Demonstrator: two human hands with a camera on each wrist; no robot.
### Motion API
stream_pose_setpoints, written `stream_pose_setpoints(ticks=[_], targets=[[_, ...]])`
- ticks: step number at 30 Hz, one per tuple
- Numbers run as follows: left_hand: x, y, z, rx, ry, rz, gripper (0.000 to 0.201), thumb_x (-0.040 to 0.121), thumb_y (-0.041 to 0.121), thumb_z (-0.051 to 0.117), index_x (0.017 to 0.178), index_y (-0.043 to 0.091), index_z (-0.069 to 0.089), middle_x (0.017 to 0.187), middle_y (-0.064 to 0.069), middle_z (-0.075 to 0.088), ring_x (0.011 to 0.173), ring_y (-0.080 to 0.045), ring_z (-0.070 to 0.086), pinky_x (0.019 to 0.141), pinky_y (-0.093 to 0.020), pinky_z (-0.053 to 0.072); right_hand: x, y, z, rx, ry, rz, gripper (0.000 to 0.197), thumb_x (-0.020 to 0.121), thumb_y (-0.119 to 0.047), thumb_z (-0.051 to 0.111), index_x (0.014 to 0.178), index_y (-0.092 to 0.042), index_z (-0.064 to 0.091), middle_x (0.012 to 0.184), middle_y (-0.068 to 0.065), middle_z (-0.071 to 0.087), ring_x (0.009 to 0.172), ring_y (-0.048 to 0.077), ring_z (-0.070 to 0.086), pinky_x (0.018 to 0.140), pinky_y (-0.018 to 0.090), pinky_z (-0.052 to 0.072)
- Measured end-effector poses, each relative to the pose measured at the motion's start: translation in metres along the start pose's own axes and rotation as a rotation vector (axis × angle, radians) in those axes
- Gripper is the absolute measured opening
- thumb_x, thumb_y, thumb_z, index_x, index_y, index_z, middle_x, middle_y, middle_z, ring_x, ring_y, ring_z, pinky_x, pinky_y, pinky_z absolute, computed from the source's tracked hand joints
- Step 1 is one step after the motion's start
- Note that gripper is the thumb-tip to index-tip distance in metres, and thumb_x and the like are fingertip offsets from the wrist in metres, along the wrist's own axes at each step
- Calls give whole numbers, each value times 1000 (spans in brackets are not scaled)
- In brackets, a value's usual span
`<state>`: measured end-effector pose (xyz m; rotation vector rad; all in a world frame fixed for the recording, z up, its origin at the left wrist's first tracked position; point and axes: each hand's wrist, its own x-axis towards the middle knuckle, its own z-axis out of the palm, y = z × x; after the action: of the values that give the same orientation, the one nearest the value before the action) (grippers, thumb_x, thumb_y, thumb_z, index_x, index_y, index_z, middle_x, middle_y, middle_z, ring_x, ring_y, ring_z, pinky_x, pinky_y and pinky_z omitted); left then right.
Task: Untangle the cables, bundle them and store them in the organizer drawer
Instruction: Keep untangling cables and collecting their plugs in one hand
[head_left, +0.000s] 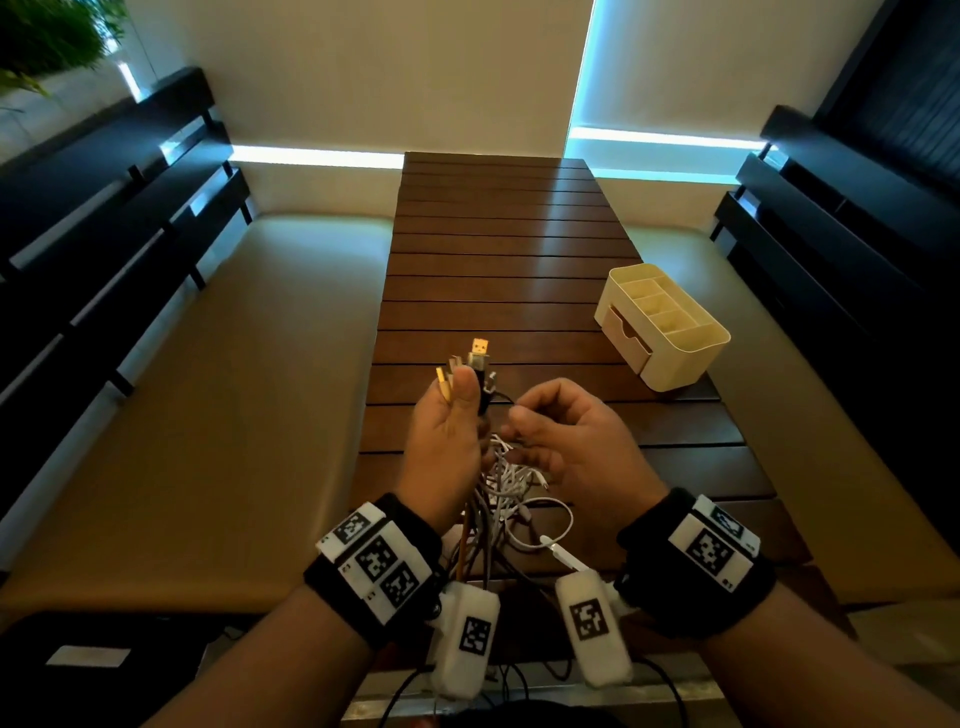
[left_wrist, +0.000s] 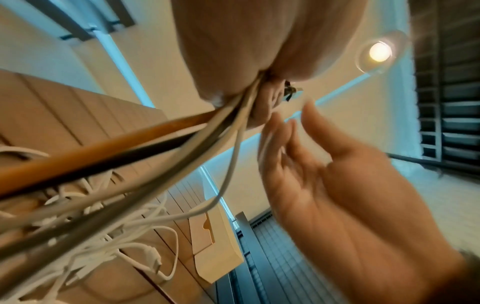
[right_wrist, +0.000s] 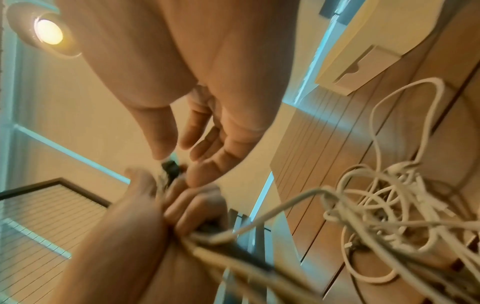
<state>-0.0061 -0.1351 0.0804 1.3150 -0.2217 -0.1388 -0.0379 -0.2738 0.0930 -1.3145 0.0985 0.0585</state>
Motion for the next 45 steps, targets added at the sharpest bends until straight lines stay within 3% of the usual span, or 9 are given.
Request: stream_pose_setpoints(ticks=[6, 12, 14, 22, 26, 30, 38, 41, 45], targets=[[7, 7, -8, -81, 38, -90, 24, 100, 35, 44, 89, 14, 47, 61, 2, 30, 48, -10, 25, 44, -23, 25, 6, 8, -42, -262, 158, 7, 7, 90, -3, 65, 92, -8, 61, 96, 16, 66, 82, 20, 67, 64, 26, 57], [12, 4, -11, -149, 95, -141, 18, 103, 29, 43, 104, 11, 46, 58, 7, 37, 47, -8, 30, 44, -20, 32, -3, 42, -63, -750, -90, 238, 6, 89, -17, 71, 92, -15, 66, 90, -3, 68, 74, 6, 63, 74, 29, 57], [13, 4, -12, -180, 122, -168, 18, 104, 30, 42, 109, 13, 46, 58, 8, 38, 47, -7, 30, 43, -19, 31, -6, 56, -62, -767, -54, 268, 14, 86, -20, 76, 96, -20, 67, 95, -5, 68, 82, 7, 64, 81, 33, 58], [13, 8, -11, -228, 103, -220, 25, 104, 36, 39, 94, 15, 47, 56, 9, 39, 45, -6, 29, 40, -18, 30, 5, 61, -37, -1023, -103, -159, 57, 79, -44, 79, 130, -35, 54, 122, -13, 39, 116, 4, 41, 97, 18, 40], [13, 11, -10, -243, 64, -183, 23, 101, 34, 43, 93, 14, 49, 58, 7, 37, 47, -8, 30, 43, -20, 32, 5, 65, -28, -1050, -241, -296, 21, 90, -31, 70, 101, -13, 70, 102, -2, 59, 94, 7, 52, 82, 26, 47], [13, 16, -15, -241, 74, -182, 19, 104, 29, 41, 100, 12, 48, 60, 5, 37, 50, -9, 31, 47, -22, 32, 3, 60, -41, -896, -145, -182, 23, 97, -34, 60, 90, -15, 71, 79, 3, 66, 72, 17, 60, 68, 36, 50], [20, 27, -22, -319, 209, -116, 24, 104, 33, 40, 96, 14, 51, 59, 8, 37, 46, -7, 28, 41, -19, 29, 1, 66, -66, -994, -129, -25, 25, 99, -35, 57, 79, -21, 64, 73, 0, 61, 62, 6, 54, 62, 26, 44], [19, 34, -30, -293, 226, -116, 25, 104, 35, 41, 93, 16, 52, 60, 7, 36, 48, -7, 27, 42, -20, 26, 2, 63, -75, -1028, -92, 67, 23, 99, -40, 55, 81, -26, 63, 79, -4, 63, 70, 7, 58, 70, 34, 52], [13, 29, -29, -38, 125, -47, 21, 96, 32, 58, 93, 13, 49, 58, 8, 34, 46, -9, 25, 41, -22, 27, 12, 38, -61, -1035, 2, -115, 23, 99, -34, 55, 88, -16, 65, 86, 0, 61, 82, 18, 58, 77, 43, 53]])
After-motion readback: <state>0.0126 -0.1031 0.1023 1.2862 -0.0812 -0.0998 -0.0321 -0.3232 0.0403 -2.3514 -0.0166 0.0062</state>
